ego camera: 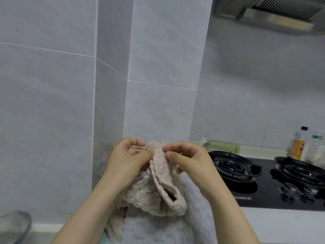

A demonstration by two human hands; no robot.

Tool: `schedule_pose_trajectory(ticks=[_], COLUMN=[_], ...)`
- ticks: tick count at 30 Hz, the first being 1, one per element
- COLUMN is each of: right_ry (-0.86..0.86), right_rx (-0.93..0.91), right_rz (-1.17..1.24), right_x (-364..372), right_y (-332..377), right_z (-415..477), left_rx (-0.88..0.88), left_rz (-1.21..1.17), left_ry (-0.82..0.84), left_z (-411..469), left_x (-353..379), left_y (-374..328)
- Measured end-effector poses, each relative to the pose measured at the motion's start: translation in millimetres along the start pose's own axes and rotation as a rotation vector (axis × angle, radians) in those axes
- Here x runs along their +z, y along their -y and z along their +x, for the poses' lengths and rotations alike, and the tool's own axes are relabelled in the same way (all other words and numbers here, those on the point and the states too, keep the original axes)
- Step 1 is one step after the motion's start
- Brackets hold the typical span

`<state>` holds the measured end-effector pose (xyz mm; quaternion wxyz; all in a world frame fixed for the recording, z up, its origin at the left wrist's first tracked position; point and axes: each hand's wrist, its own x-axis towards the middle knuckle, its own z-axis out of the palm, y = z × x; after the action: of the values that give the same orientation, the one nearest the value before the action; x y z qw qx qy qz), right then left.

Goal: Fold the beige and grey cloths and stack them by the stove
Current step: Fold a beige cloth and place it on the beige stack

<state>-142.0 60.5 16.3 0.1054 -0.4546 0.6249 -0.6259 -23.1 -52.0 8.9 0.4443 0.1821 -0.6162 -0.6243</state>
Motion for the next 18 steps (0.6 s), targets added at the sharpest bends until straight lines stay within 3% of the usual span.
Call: schedule_pose_trajectory(ticks=[3, 5, 8, 10, 15, 18], right_ry=[-0.18, -0.094, 0.165, 0.186, 0.02, -0.057], right_rx=[0.071, 0.215, 0.378, 0.373, 0.286, 0.26], right_rz=[-0.128, -0.205, 0.023, 0.112, 0.233, 0.209], right_x=[-5.0, -4.1, 2.1, 5.7, 5.5, 7.6], right_y=[-8.3, -13.1, -16.2, -19.5, -17.4, -18.7], right_z=[2.8, 2.3, 1.8, 3.9, 7.4, 9.5], left_rx=[-0.034, -0.053, -0.058, -0.046, 0.295, 0.376], left_rz=[-0.057, -0.096, -0.178, -0.181, 0.331, 0.448], left_ry=[-0.003, 0.001, -0.015, -0.076, -0.204, -0.213], left_z=[0.5, 1.7, 3.4, 6.5, 5.8, 2.6], left_x=[-2.5, -4.0, -6.3, -9.7, -16.3, -12.4], left_y=[-6.5, -9.4, -10.9, -9.3, -3.0, -1.9])
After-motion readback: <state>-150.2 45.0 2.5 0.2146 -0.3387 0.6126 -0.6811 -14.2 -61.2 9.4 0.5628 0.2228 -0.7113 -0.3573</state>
